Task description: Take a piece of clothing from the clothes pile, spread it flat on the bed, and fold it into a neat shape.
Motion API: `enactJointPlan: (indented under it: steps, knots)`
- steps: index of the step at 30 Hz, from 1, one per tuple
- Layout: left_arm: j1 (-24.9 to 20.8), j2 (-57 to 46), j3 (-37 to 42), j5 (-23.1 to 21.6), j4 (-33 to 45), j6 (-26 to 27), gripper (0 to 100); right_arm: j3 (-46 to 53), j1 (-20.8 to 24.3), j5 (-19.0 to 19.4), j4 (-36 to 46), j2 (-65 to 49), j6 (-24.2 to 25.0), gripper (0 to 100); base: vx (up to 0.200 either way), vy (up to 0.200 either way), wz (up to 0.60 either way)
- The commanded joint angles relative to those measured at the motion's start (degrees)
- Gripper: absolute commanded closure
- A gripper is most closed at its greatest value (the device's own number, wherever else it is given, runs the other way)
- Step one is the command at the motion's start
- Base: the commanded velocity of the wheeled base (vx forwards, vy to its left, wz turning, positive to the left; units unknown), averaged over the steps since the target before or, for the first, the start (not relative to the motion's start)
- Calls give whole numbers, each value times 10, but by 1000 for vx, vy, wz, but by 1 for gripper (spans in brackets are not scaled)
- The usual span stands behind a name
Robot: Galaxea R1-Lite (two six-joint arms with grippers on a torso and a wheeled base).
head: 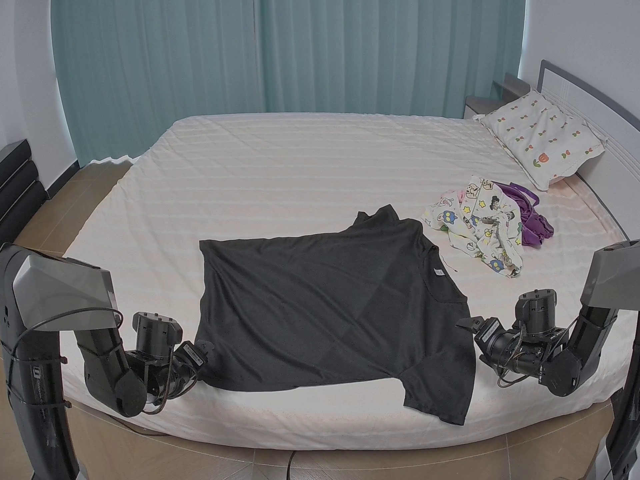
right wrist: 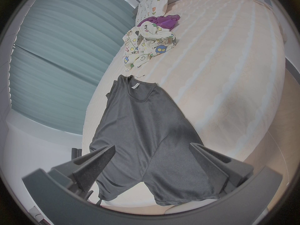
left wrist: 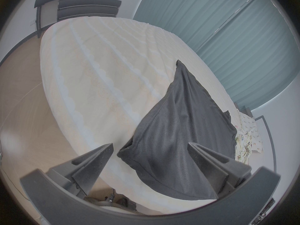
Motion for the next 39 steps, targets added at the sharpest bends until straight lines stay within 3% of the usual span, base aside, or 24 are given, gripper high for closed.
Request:
enactJointPlan:
  steps: [1,5,6,10,14,22,36,37,39]
  knots:
    - [-12,27,-15,9,2,0,0,0,4,0,0,4,-1,0,0,0,0]
    - [-22,35,-20,14,5,1,0,0,5,-1,0,5,-4,0,0,0,0]
    - [-26,39,-21,18,6,4,100,3,5,-2,1,6,-6,0,0,0,0]
    - [-31,49,-27,51,6,9,100,9,11,-5,3,15,-27,0,0,0,0]
    - [-28,56,-9,80,0,6,100,39,12,-5,8,30,-85,0,0,0,0]
    - [-4,48,24,79,-22,-10,100,83,26,1,36,41,-159,0,0,0,0]
    - [20,42,31,48,-45,-11,100,113,86,7,40,67,-177,0,0,0,0]
    - [20,42,30,48,-45,-11,100,123,111,2,32,79,-183,0,0,0,0]
    - [20,42,30,48,-46,-11,100,125,117,0,13,89,-183,0,0,0,0]
